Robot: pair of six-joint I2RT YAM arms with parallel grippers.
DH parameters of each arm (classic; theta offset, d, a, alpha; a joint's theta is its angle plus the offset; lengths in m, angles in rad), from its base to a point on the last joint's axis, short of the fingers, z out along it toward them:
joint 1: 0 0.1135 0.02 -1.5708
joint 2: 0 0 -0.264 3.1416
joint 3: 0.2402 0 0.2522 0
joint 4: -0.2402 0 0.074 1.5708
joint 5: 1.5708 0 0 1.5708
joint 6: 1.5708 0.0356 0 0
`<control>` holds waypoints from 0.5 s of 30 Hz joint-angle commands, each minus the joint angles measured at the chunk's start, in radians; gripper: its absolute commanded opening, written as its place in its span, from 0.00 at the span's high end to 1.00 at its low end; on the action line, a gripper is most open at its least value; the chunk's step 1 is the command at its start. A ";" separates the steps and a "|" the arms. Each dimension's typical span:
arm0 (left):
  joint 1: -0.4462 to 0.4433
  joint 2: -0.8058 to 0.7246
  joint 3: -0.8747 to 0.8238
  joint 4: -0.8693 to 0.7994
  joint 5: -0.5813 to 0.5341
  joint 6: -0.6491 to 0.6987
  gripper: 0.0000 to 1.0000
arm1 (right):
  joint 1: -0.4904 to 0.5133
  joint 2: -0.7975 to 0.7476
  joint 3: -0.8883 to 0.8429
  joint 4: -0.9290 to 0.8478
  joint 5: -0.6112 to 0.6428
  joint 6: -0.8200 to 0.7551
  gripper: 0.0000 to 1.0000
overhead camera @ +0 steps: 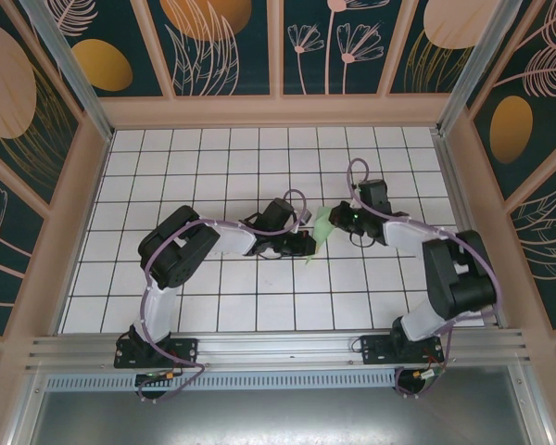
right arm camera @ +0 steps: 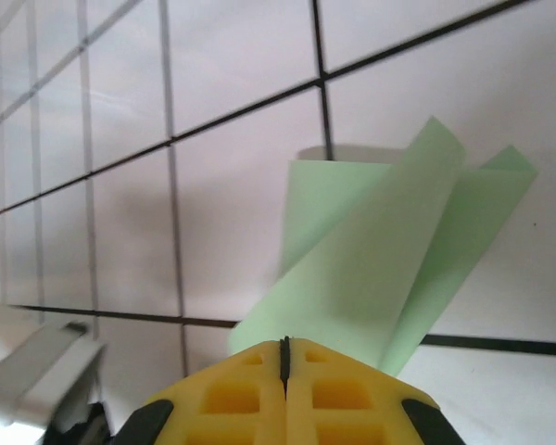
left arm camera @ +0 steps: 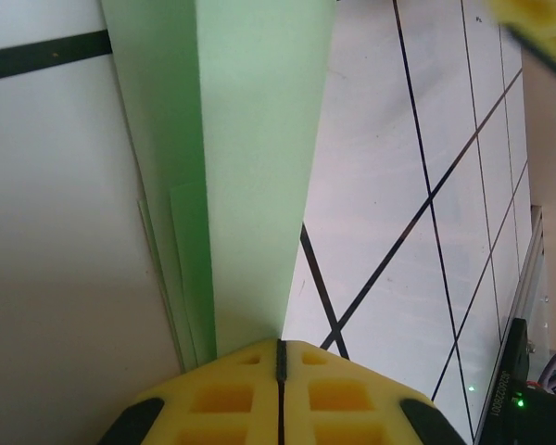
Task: Fold a paper plane with a square sheet of paper (fold left side to right side)
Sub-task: Fold the wing for the fifth time at the center of the table.
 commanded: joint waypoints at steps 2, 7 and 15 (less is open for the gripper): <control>-0.021 0.074 -0.025 -0.108 -0.090 0.028 0.92 | 0.014 -0.083 -0.099 0.062 -0.064 0.007 0.98; -0.021 0.077 -0.019 -0.118 -0.098 0.036 0.93 | 0.048 -0.066 -0.138 0.139 -0.103 0.034 0.99; -0.020 0.074 -0.015 -0.140 -0.111 0.044 0.94 | 0.087 0.063 -0.058 0.141 -0.090 0.007 0.99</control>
